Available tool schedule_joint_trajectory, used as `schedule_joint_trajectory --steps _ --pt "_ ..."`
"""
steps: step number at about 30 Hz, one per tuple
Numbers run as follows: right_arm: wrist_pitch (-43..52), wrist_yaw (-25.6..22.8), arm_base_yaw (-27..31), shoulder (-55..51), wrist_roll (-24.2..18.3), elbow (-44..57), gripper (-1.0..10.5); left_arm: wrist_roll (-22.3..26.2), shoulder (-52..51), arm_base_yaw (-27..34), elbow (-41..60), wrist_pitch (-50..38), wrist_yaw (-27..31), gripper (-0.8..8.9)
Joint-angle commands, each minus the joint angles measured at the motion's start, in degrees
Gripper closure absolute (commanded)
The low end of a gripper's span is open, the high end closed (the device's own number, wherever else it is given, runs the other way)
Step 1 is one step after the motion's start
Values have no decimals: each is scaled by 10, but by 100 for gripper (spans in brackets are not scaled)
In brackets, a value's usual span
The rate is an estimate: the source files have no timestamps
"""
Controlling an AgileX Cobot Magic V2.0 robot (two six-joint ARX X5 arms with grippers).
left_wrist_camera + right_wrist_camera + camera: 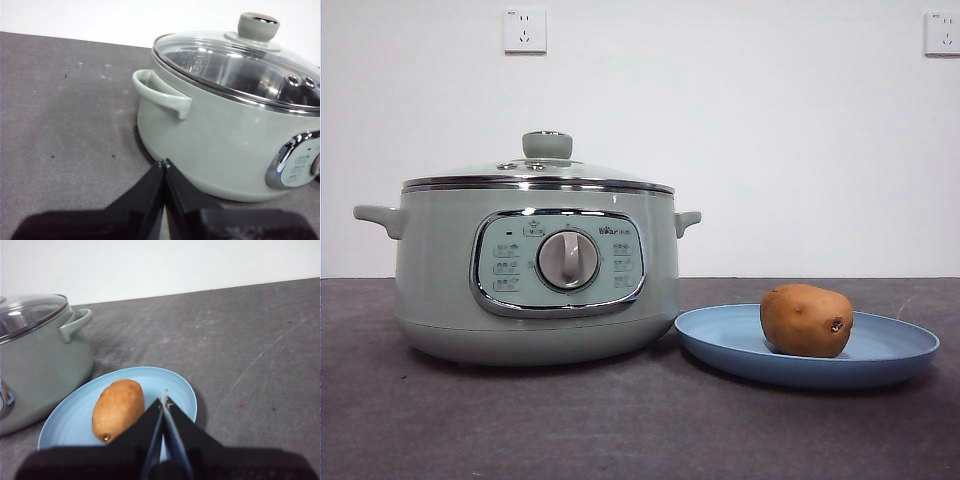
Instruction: Take the potato out from the steamer,put the potato on the plate,close the lid
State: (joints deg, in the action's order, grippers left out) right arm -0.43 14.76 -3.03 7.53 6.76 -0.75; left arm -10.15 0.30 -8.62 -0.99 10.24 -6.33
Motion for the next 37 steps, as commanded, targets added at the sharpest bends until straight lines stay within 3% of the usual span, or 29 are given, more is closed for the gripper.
schedule_joint_trajectory --steps 1,11,37 --pt "-19 -3 0 -35 11 5 946 -2 -2 2 7 -1 3 817" --pt "-91 -4 0 -75 16 4 947 -2 -2 2 7 -1 3 817" --pt "-89 -2 0 -74 18 4 946 -2 -2 2 7 -1 3 817"
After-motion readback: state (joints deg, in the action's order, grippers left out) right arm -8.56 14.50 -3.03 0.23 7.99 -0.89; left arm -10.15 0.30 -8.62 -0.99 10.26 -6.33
